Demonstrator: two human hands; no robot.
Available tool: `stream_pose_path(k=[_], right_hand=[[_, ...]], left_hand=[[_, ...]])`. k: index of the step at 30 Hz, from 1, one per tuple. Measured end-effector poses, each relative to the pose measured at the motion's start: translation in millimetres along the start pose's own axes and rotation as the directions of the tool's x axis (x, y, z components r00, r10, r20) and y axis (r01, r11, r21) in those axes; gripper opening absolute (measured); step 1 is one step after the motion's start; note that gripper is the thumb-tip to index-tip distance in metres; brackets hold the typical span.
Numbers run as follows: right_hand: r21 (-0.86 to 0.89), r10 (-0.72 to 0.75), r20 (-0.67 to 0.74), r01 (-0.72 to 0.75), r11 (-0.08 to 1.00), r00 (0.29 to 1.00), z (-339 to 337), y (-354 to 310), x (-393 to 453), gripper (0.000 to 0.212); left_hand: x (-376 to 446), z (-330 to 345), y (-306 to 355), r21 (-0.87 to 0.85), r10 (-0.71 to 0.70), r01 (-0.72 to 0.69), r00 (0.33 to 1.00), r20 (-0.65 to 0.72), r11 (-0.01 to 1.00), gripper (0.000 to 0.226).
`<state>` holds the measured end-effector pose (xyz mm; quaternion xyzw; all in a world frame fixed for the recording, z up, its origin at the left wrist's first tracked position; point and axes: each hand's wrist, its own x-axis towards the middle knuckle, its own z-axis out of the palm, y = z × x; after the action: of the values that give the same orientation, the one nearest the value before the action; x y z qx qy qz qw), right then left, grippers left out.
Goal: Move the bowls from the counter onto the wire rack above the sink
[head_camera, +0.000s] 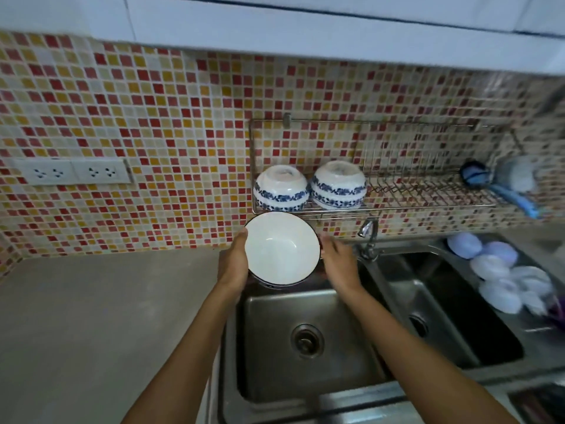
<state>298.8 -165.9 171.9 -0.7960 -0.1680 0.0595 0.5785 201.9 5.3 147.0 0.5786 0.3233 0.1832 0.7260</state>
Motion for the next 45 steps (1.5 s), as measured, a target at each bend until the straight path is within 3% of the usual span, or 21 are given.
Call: stream_pose_path(k=[2, 5, 8, 14, 19, 25, 28, 32, 36, 38, 41, 45], right_hand=[[-0.065, -0.134, -0.087, 0.129, 0.990, 0.987, -20.2, 1.8, 15.0, 0.031], [-0.245, -0.305, -0.181, 0.257, 0.935, 0.935, -46.7, 0.5, 45.1, 0.023], [-0.408, -0.395, -0.152, 0.306, 0.860, 0.906, -63.1, 4.4, 76.8, 0.036], [-0.625, -0.199, 0.010, 0.162, 0.764, 0.980, -76.7, 29.7, 127.3, 0.083], [-0.749, -0.177, 0.068, 0.168, 0.641, 0.982, -71.0, 44.1, 128.0, 0.085], [-0.815, -0.196, 0.101, 0.194, 0.545, 0.975, -75.0, 46.1, 127.6, 0.084], [-0.816, -0.189, 0.106, 0.194, 0.545, 0.976, -75.9, 46.2, 128.6, 0.086], [-0.813, -0.156, 0.110, 0.179, 0.554, 0.982, -74.7, 42.1, 129.3, 0.084], [-0.813, -0.155, 0.118, 0.185, 0.552, 0.981, -75.8, 39.6, 128.3, 0.084], [-0.816, -0.160, 0.115, 0.185, 0.548, 0.980, -75.5, 40.0, 128.1, 0.083], [-0.819, -0.169, 0.110, 0.186, 0.543, 0.979, -74.4, 41.3, 127.6, 0.083], [-0.815, -0.193, 0.090, 0.183, 0.550, 0.977, -72.3, 46.8, 129.8, 0.089]], left_hand=[[-5.1, 12.9, 10.2, 0.029, 0.017, -0.017, 1.000, 0.005, 0.999, 0.081], [-14.7, 35.9, 33.5, 0.052, 0.080, -0.081, 0.996, 0.030, 0.995, 0.058], [-14.6, 54.9, 53.4, 0.055, 0.142, -0.145, 0.989, 0.051, 0.988, 0.047], [-12.6, 73.2, 91.0, 0.126, 0.238, -0.235, 0.971, -0.007, 0.964, 0.043], [-6.7, 81.9, 125.3, 0.158, 0.312, -0.307, 0.950, -0.006, 0.939, 0.047], [9.6, 102.4, 150.9, 0.289, 0.446, -0.410, 0.892, -0.069, 0.865, 0.086], [15.2, 119.8, 157.9, 0.463, 0.605, -0.519, 0.795, -0.049, 0.719, 0.077], [34.1, 134.2, 150.4, 0.737, 0.772, -0.581, 0.622, 0.129, 0.345, 0.087], [55.6, 134.0, 135.0, 0.889, 0.767, -0.449, 0.538, 0.349, -0.090, 0.095], [64.5, 132.2, 128.5, 0.893, 0.719, -0.363, 0.542, 0.435, -0.266, 0.095], [74.8, 130.8, 120.8, 0.875, 0.681, -0.298, 0.550, 0.483, -0.380, 0.097], [85.7, 130.5, 115.7, 0.856, 0.654, -0.268, 0.557, 0.512, -0.442, 0.097]])
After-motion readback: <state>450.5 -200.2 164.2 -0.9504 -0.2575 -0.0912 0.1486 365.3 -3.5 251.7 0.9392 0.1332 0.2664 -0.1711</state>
